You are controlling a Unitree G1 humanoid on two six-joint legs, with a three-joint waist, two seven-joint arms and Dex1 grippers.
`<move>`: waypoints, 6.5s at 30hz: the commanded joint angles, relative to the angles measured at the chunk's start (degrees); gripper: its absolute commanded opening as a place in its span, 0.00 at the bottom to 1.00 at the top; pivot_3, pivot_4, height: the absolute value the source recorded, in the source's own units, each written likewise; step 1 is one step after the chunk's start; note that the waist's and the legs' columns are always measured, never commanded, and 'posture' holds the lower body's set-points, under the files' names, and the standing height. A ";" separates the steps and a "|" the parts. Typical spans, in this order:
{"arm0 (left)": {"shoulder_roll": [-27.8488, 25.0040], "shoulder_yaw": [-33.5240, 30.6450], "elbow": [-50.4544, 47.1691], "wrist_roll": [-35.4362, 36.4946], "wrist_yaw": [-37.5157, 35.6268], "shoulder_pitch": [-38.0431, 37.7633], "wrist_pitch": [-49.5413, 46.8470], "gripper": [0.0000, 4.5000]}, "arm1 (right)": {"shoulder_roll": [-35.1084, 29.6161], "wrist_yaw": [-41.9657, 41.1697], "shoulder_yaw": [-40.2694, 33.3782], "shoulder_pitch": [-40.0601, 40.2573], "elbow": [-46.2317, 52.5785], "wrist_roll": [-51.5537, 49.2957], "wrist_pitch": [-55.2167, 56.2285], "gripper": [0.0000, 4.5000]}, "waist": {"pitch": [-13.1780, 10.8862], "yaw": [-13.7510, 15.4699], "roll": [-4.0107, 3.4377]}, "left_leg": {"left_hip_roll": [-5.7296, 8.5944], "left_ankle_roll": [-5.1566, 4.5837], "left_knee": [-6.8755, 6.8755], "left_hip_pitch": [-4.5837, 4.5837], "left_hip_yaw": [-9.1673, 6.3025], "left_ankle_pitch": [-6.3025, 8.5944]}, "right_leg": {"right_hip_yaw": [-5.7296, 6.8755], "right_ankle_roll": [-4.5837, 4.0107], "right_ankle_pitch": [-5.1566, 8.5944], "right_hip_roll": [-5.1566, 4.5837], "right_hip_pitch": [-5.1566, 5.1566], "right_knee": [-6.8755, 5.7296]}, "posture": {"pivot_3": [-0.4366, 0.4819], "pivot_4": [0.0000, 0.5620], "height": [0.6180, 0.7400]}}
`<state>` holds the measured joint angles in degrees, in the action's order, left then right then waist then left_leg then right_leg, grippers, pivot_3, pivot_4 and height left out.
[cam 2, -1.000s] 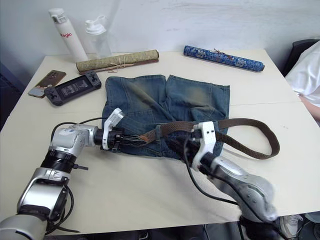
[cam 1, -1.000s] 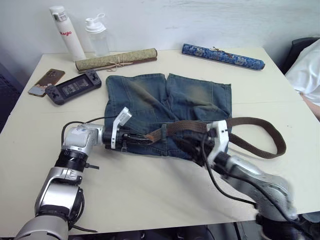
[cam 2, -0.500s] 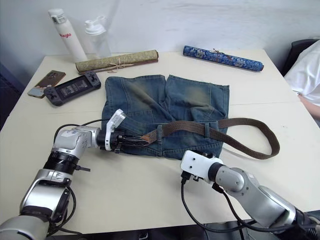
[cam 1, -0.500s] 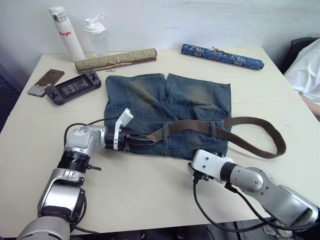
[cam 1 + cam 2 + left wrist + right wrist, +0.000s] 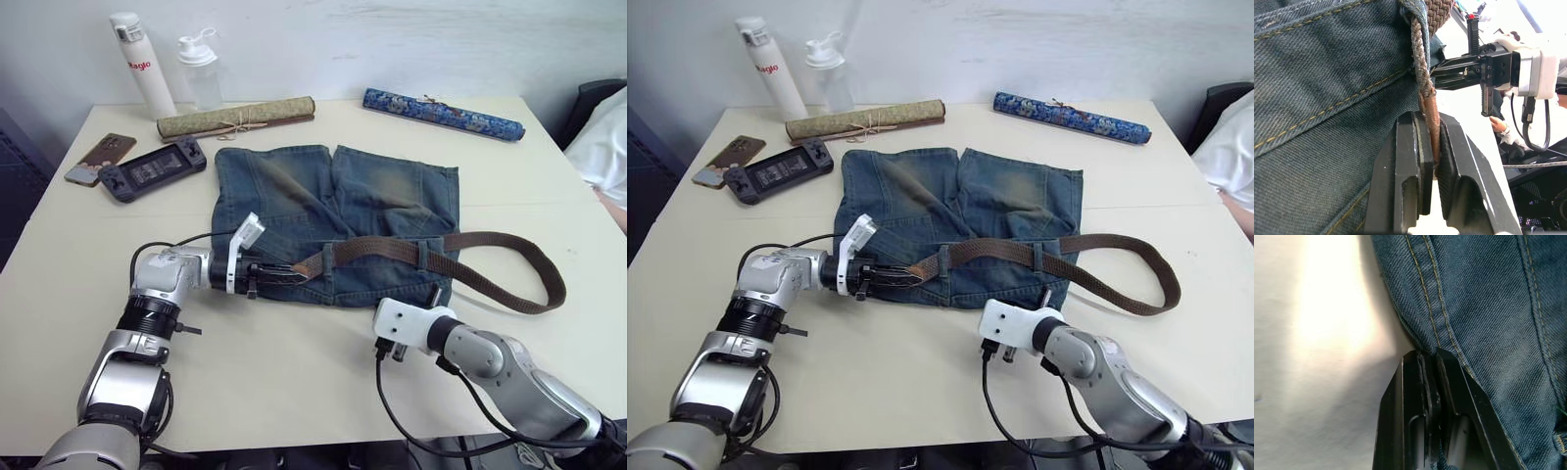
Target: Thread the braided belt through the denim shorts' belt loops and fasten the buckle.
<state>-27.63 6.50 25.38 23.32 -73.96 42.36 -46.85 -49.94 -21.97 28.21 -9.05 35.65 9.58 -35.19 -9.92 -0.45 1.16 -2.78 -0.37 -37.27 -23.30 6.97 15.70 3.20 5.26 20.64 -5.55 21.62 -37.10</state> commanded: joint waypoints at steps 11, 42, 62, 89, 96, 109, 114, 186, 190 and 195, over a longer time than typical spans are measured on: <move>0.35 -2.41 -12.80 6.31 2.79 -4.63 -5.43 0.00 | -16.28 -5.20 -28.16 13.04 -10.57 6.97 13.11 0.00 | -0.03 1.04 -0.04 | 0.06 -0.04 -0.04 0.02 0.01 0.00 | 0.00 0.07 -0.02 0.03 -0.07 0.01 | 0.48 0.27 0.97; 0.29 -6.22 -25.78 13.78 11.84 -9.56 -11.05 0.00 | 25.67 -18.48 -59.49 -6.83 10.29 -59.65 -54.68 0.74 | -0.03 -0.10 -0.06 | -0.19 0.04 0.04 0.08 -0.26 -0.02 | -0.02 -0.01 0.03 -0.06 -0.15 -0.04 | 0.48 0.27 0.97; -0.77 -6.93 -30.65 18.09 15.12 -10.85 -14.09 0.00 | 66.01 22.79 -66.78 -13.96 -5.16 -74.65 -51.08 0.74 | -0.13 -0.72 -0.27 | -0.02 0.10 0.22 0.02 -0.18 -0.07 | -0.20 -0.09 0.08 -0.02 0.07 -0.44 | 0.48 0.27 0.97; -2.01 -8.36 -31.39 12.68 18.07 -13.01 -1.46 0.60 | 47.03 41.54 -45.31 -3.32 -8.53 -101.51 -19.33 0.00 | -0.15 -1.25 -0.30 | -0.06 0.08 0.31 0.01 -0.18 -0.05 | -0.23 -0.08 0.08 -0.09 0.06 -0.16 | 0.48 0.27 0.97; -7.57 -13.72 -37.68 12.55 18.85 -22.96 4.35 0.60 | 45.70 45.20 -43.36 0.20 -5.17 -101.88 -10.32 0.00 | -0.16 -1.43 -0.31 | -0.11 0.07 0.48 0.02 -0.17 -0.03 | -0.24 -0.08 0.08 -0.11 0.06 0.06 | 0.48 0.27 0.97; -6.13 -15.14 -45.21 15.74 24.46 -30.70 3.32 0.60 | 47.79 44.12 -36.14 2.59 -5.08 -91.28 -0.61 0.00 | -0.16 -1.29 -0.32 | -0.06 0.07 0.50 0.03 -0.22 0.01 | -0.21 -0.07 0.07 -0.21 0.01 0.12 | 0.48 0.27 0.97; -6.60 -14.82 -44.76 15.56 24.54 -30.98 3.93 0.60 | 44.62 42.44 -32.41 1.32 -4.56 -86.55 -2.59 0.00 | -0.16 -1.31 -0.32 | -0.06 0.07 0.51 0.04 -0.21 0.01 | -0.21 -0.07 0.07 -0.19 0.01 0.13 | 0.48 0.27 0.97; -11.82 -13.72 -42.68 15.76 22.59 -27.16 1.44 0.60 | 35.50 34.95 -13.49 -6.20 7.27 -45.11 -3.87 0.00 | -0.18 -1.24 -0.34 | -0.08 0.15 0.51 0.03 -0.17 0.01 | -0.20 -0.05 0.07 -0.15 0.05 0.19 | 0.48 0.27 0.97; -12.04 -13.55 -42.66 15.72 22.62 -26.97 1.20 0.60 | 36.04 33.72 -12.55 -5.61 7.29 -41.38 -4.09 0.00 | -0.18 -1.25 -0.34 | -0.08 0.16 0.51 0.03 -0.17 0.01 | -0.20 -0.06 0.07 -0.15 0.05 0.18 | 0.48 0.27 0.97; -12.04 -13.34 -42.37 15.67 22.55 -26.61 1.13 0.60 | 35.51 32.24 -12.00 -6.27 8.35 -37.55 -5.99 0.00 | -0.18 -1.25 -0.34 | -0.09 0.16 0.51 0.03 -0.17 0.01 | -0.20 -0.06 0.07 -0.14 0.05 0.19 | 0.48 0.27 0.97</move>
<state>-38.86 -5.82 -15.21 37.91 -51.22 15.13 -45.80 -14.34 11.10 15.74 -14.60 40.54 -29.74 -40.74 -10.09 -1.70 0.82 -2.87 -0.21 -36.76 -23.27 6.81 15.71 3.00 5.20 20.71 -5.69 21.67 -36.92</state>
